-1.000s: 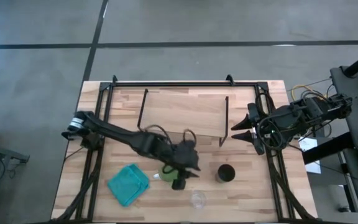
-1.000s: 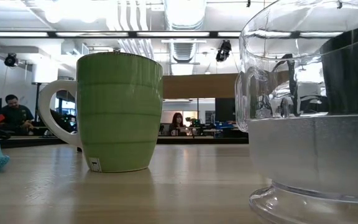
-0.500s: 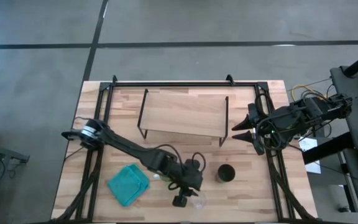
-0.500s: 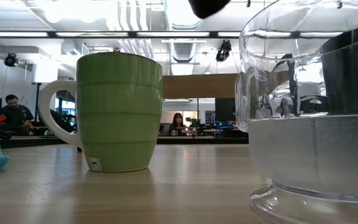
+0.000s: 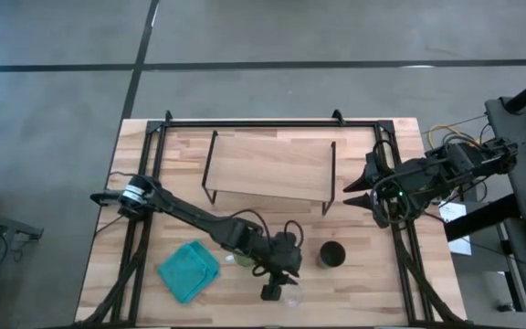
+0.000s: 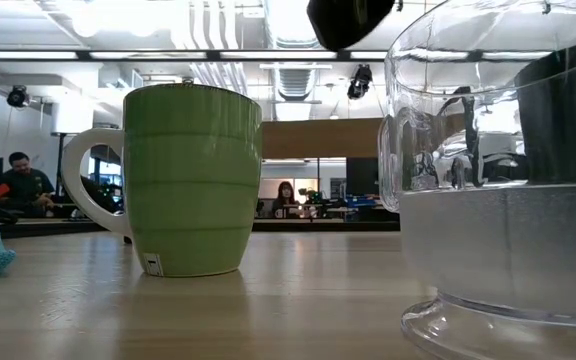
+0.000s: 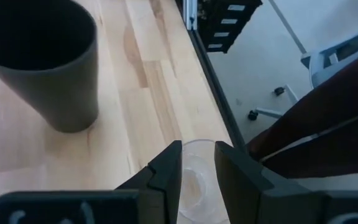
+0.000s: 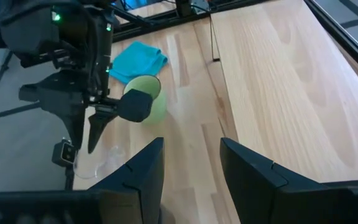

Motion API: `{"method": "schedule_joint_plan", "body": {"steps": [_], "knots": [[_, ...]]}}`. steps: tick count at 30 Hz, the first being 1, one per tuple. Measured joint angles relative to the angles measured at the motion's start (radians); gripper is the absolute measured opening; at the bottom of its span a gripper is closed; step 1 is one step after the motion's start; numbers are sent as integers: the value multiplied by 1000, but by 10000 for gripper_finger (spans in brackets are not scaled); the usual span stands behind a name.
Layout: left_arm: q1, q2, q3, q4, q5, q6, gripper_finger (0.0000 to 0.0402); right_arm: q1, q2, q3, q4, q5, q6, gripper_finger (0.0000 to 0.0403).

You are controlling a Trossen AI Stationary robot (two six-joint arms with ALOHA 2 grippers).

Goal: Stack small to large cups/mugs on shelf
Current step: Put the transparent mug on the shelf

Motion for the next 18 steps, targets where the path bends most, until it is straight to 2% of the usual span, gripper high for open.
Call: {"method": "schedule_joint_plan", "body": {"steps": [6,18], "knots": [[-1,54,1,77,27,-72,81,0,0,0,-14,0,0,151],[0,75,0,85,43,-99,81,0,0,0,-15,0,0,151]]}}
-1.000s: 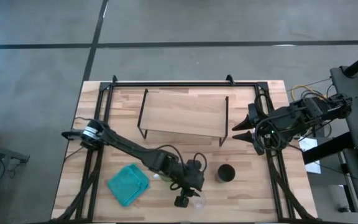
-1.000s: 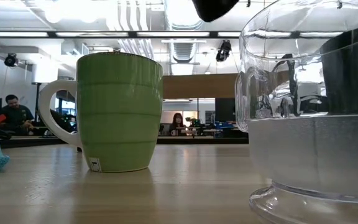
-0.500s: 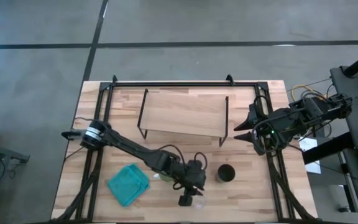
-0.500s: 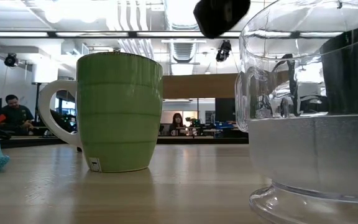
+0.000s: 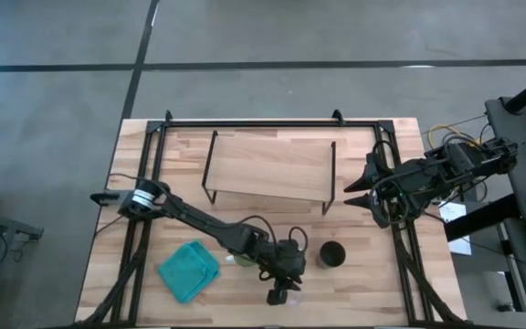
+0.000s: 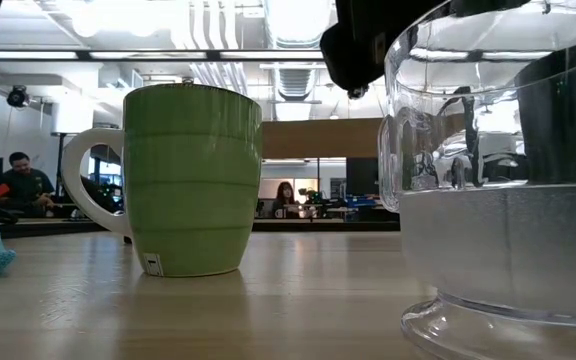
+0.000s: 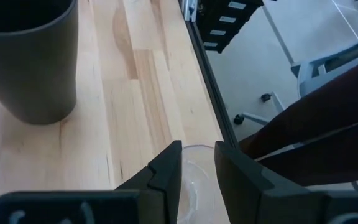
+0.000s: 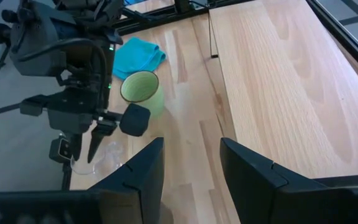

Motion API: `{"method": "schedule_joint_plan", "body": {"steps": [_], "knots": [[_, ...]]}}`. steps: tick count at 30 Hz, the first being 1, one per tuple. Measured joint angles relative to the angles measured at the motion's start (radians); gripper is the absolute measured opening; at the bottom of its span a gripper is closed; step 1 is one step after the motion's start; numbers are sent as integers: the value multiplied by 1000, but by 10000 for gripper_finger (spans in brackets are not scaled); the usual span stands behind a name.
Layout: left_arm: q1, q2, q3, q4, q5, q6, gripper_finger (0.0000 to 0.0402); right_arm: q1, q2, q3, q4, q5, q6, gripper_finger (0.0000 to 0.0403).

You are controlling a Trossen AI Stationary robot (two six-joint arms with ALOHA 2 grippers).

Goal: Stack small to large cups/mugs on shelf
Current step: Put the transparent mug on the shelf

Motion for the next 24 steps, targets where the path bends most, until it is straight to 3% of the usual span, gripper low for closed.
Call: {"method": "schedule_joint_plan", "body": {"steps": [24], "knots": [[20,10,-74,-46,-6,52,81,0,0,0,5,0,4,150]]}}
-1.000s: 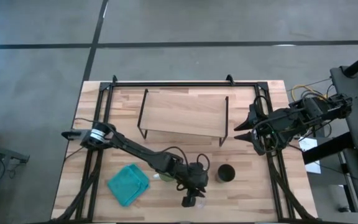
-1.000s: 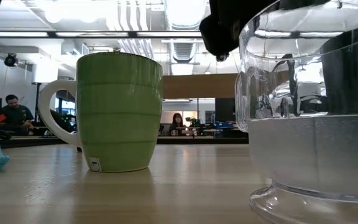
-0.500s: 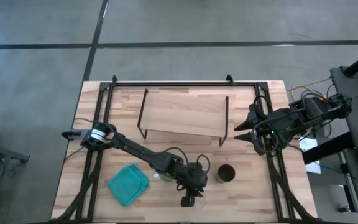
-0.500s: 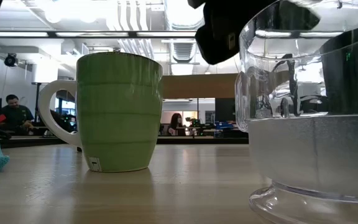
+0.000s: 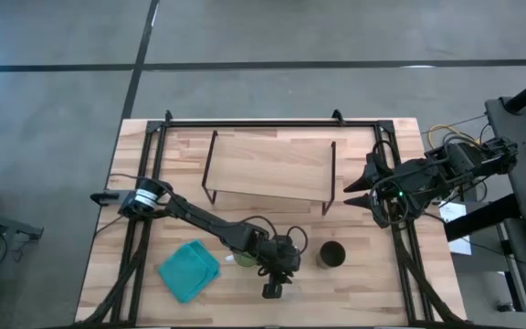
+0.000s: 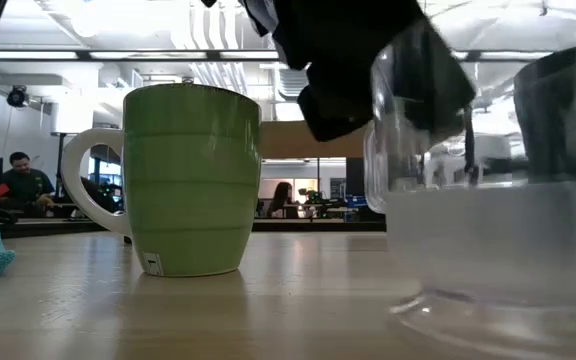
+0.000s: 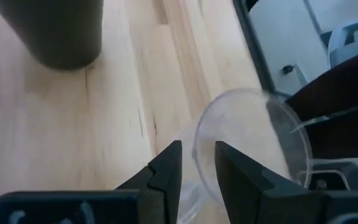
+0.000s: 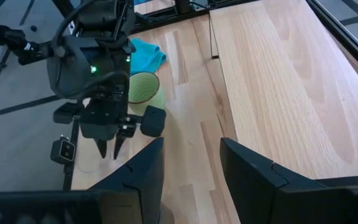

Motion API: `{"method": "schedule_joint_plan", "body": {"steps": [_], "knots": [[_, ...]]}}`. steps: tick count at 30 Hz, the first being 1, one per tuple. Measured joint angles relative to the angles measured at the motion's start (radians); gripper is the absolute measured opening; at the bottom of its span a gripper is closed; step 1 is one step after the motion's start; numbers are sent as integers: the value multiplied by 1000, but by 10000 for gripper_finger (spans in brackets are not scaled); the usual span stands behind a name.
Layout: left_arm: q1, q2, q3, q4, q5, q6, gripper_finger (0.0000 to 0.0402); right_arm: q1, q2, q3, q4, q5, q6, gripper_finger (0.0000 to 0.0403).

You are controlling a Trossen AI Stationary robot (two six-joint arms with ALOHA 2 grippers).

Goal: Stack small to large cups/mugs on shelf
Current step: Put the transparent mug on the shelf

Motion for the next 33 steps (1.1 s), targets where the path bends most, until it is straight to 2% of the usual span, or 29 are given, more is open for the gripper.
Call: {"method": "schedule_joint_plan", "body": {"steps": [24,27,33], "knots": [[3,29,0,21,0,0,80,0,0,0,9,0,0,151],[5,28,0,27,0,0,65,0,0,0,9,0,0,151],[9,13,2,19,0,-10,6,0,0,0,9,0,0,151]]}}
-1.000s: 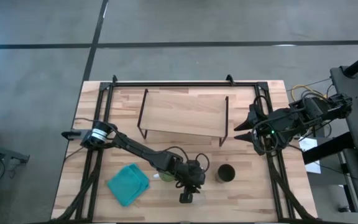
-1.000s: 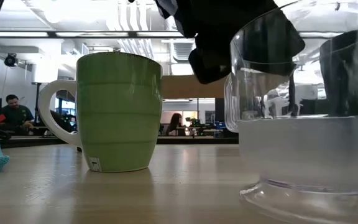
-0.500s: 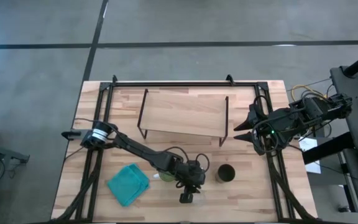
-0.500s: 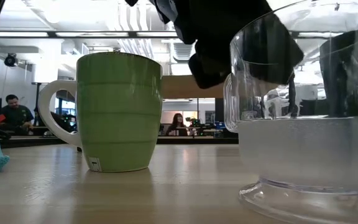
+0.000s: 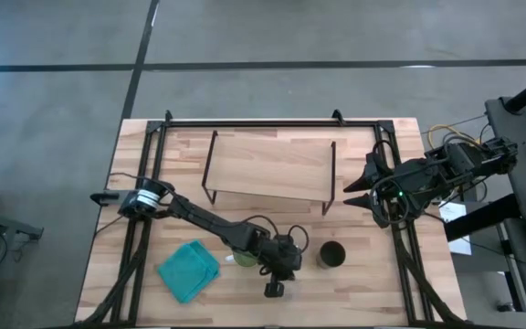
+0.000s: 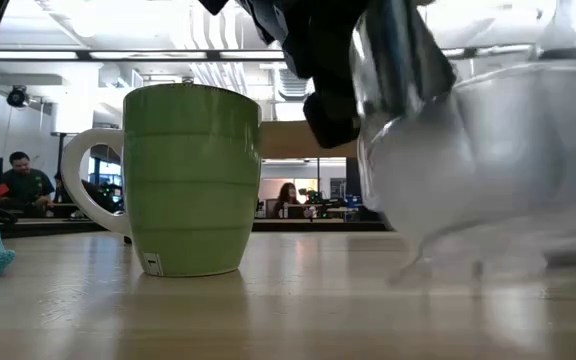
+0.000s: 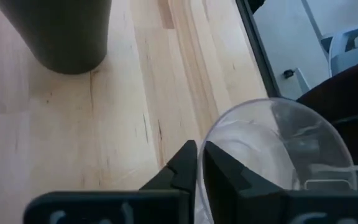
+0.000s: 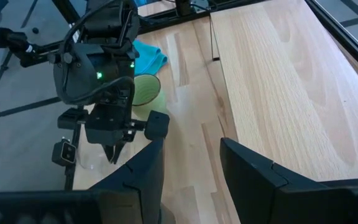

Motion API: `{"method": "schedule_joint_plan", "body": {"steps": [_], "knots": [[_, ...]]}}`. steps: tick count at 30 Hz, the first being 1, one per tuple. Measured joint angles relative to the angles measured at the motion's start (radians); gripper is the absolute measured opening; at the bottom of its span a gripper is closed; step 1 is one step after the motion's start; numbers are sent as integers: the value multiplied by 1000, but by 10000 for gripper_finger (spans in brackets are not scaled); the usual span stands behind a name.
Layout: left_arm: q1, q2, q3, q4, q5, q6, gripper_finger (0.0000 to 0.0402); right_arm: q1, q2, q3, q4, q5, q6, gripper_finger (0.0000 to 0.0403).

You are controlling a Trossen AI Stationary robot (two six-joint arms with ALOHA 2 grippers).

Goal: Stack small to large cups/mugs on shelf
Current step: Put the transparent mug on the shelf

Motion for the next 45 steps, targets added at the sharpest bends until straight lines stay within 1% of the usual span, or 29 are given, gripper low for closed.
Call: {"method": "schedule_joint_plan", "body": {"steps": [4,7,10,14,18,20,25,29,34,37,42,45], "knots": [[3,-18,21,-6,-3,-14,4,0,0,0,0,0,0,151],[10,-40,52,-40,-8,-15,2,0,0,0,0,0,-1,151],[23,-90,80,-128,-16,-15,1,0,0,0,-1,0,-1,150],[43,-189,141,-333,-101,22,1,0,0,0,-1,0,0,150],[76,-318,198,-540,-239,96,0,0,0,0,1,0,0,150],[104,-382,204,-621,-289,131,0,0,0,0,2,0,-1,150],[212,-503,200,-795,-305,271,0,0,3,0,4,0,-12,150],[333,-555,198,-896,-343,288,0,0,7,0,4,0,-19,150],[487,-565,186,-942,-341,359,0,0,14,0,1,1,-19,150],[559,-559,176,-955,-300,405,0,0,19,0,-1,1,-19,150],[638,-557,137,-968,-236,434,0,0,26,0,-3,1,-15,150],[667,-557,120,-968,-233,432,0,0,30,0,-2,1,-14,150]]}}
